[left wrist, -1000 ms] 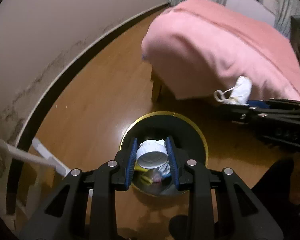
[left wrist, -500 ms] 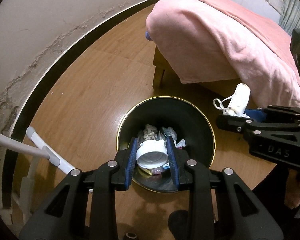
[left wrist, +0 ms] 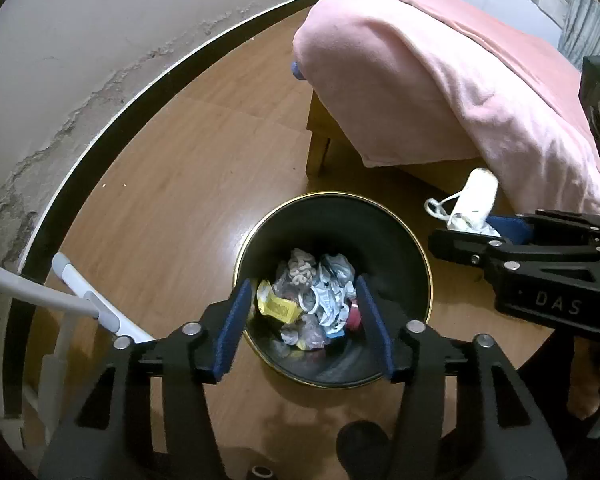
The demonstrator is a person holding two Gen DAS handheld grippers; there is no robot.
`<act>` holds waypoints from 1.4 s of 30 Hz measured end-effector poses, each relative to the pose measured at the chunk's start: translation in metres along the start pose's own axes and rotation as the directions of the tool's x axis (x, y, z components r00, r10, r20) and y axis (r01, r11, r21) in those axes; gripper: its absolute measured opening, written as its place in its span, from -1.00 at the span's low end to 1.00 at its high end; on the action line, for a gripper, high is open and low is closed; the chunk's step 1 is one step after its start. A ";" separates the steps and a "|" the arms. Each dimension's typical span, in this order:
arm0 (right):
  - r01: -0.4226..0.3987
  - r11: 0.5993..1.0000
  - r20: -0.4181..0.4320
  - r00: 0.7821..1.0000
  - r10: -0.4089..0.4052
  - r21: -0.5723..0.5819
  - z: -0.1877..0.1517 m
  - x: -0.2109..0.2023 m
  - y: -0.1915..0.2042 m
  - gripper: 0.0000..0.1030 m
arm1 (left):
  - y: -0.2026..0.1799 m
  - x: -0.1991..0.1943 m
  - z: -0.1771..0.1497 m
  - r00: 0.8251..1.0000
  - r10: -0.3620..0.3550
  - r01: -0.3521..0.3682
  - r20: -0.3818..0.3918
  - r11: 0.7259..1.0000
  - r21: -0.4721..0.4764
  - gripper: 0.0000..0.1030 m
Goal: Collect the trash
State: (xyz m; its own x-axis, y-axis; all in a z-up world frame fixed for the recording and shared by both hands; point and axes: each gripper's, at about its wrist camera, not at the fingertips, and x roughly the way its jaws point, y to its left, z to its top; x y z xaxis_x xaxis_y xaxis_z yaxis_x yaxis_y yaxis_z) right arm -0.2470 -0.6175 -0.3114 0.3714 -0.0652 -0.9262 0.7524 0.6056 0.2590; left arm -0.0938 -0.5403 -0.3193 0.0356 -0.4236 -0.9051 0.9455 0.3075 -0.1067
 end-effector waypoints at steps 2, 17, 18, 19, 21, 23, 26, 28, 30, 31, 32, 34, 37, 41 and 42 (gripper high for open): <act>-0.001 1.000 0.004 1.000 0.001 0.002 0.000 0.000 0.000 0.07 | 0.001 -0.001 0.000 1.000 -0.001 0.001 -0.003 1.000 -0.001 0.12; 0.007 1.000 0.041 0.999 -0.006 -0.024 0.002 -0.018 0.009 0.53 | 0.003 -0.031 0.000 0.998 0.036 -0.036 0.051 0.999 0.004 0.57; 0.010 1.000 0.048 0.999 -0.009 -0.027 0.003 -0.020 0.010 0.55 | 0.004 -0.035 -0.001 0.998 0.039 -0.039 0.056 0.999 0.005 0.57; 0.005 1.000 0.053 0.999 -0.003 -0.027 0.004 -0.024 0.011 0.57 | 0.004 -0.039 -0.002 0.997 0.040 -0.041 0.060 0.999 0.008 0.57; -0.007 1.000 0.055 0.998 0.008 -0.022 0.007 -0.030 0.012 0.59 | 0.005 -0.046 -0.003 0.996 0.048 -0.048 0.070 0.999 0.007 0.59; -0.005 1.000 0.065 0.998 0.007 -0.031 0.009 -0.036 0.016 0.59 | 0.006 -0.054 -0.005 0.995 0.052 -0.053 0.079 0.999 0.005 0.60; 0.003 0.999 0.076 0.997 0.001 -0.044 0.010 -0.047 0.022 0.59 | 0.006 -0.065 -0.009 0.994 0.061 -0.061 0.092 0.998 0.005 0.61; 0.000 0.999 0.089 0.996 0.004 -0.045 0.009 -0.057 0.025 0.59 | 0.005 -0.075 -0.011 0.993 0.062 -0.063 0.100 0.998 0.008 0.61; 0.008 0.999 0.102 0.995 -0.003 -0.053 0.009 -0.068 0.028 0.59 | 0.002 -0.085 -0.012 0.992 0.062 -0.064 0.111 0.998 0.012 0.62; 0.021 0.998 0.110 0.994 -0.015 -0.056 0.009 -0.077 0.030 0.59 | -0.001 -0.090 -0.012 0.991 0.063 -0.065 0.114 0.998 0.016 0.62; 0.028 0.998 0.118 0.993 -0.021 -0.056 0.010 -0.085 0.031 0.59 | -0.005 -0.097 -0.011 0.991 0.064 -0.067 0.118 0.997 0.023 0.62; 0.028 0.999 0.152 0.988 -0.021 -0.046 0.009 -0.109 0.030 0.59 | -0.013 -0.112 -0.009 0.990 0.063 -0.069 0.129 0.997 0.037 0.64; 0.053 0.998 0.191 0.981 -0.044 -0.041 0.012 -0.149 0.033 0.59 | -0.028 -0.151 -0.002 0.984 0.068 -0.080 0.166 0.995 0.064 0.70; 0.071 0.995 0.269 0.962 -0.048 -0.073 0.019 -0.206 0.049 0.66 | -0.041 -0.215 0.004 0.971 0.052 -0.071 0.235 0.995 0.074 0.78; 0.072 0.994 0.286 0.957 -0.046 -0.081 0.022 -0.217 0.055 0.69 | -0.041 -0.235 0.004 0.965 0.049 -0.070 0.259 0.995 0.074 0.80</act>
State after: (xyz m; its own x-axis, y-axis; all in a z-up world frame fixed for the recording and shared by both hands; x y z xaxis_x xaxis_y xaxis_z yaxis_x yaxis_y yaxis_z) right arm -0.2743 -0.5870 -0.0902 0.4763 -0.3172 -0.8201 0.7309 0.6613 0.1687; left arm -0.1399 -0.4570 -0.1007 0.1646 -0.6140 -0.7720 0.9619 0.2731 -0.0121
